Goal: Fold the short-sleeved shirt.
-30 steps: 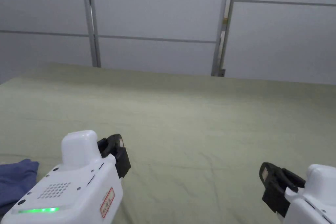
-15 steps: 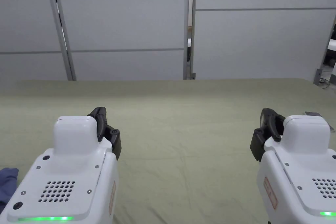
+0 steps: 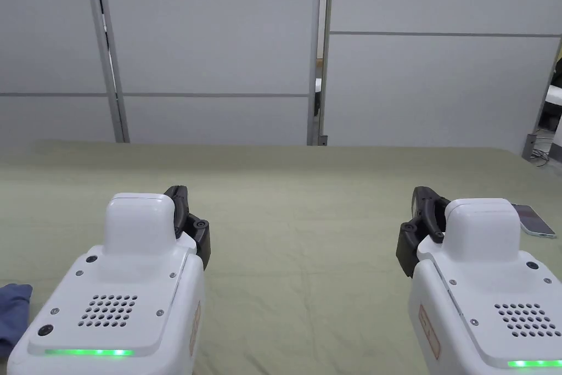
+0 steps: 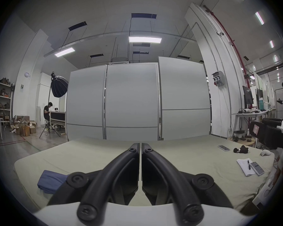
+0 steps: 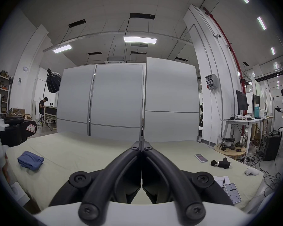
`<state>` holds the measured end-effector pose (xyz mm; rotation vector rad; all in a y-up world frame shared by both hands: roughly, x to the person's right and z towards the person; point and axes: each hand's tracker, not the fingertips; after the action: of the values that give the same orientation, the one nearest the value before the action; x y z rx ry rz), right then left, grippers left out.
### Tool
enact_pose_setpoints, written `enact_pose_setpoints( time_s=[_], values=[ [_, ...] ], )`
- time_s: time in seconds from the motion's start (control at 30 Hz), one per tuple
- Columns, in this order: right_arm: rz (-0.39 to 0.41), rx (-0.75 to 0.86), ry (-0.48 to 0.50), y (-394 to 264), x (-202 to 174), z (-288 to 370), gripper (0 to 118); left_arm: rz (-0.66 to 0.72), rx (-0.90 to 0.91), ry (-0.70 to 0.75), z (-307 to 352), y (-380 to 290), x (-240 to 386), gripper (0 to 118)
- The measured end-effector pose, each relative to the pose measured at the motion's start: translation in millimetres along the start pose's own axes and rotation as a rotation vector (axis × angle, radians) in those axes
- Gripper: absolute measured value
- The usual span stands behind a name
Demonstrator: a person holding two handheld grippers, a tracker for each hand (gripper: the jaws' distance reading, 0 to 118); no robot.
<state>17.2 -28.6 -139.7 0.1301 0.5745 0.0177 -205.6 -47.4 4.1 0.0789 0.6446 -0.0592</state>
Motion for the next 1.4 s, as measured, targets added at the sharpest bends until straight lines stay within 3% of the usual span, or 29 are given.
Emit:
enact_pose_setpoints(
  time_s=[1.4],
  values=[
    [0.02, -0.019, 0.037, -11.5, -12.3, 6.5, 2, -0.003, -0.016, -0.011, 5.6, -10.9, 1.8, 3]
  ],
)
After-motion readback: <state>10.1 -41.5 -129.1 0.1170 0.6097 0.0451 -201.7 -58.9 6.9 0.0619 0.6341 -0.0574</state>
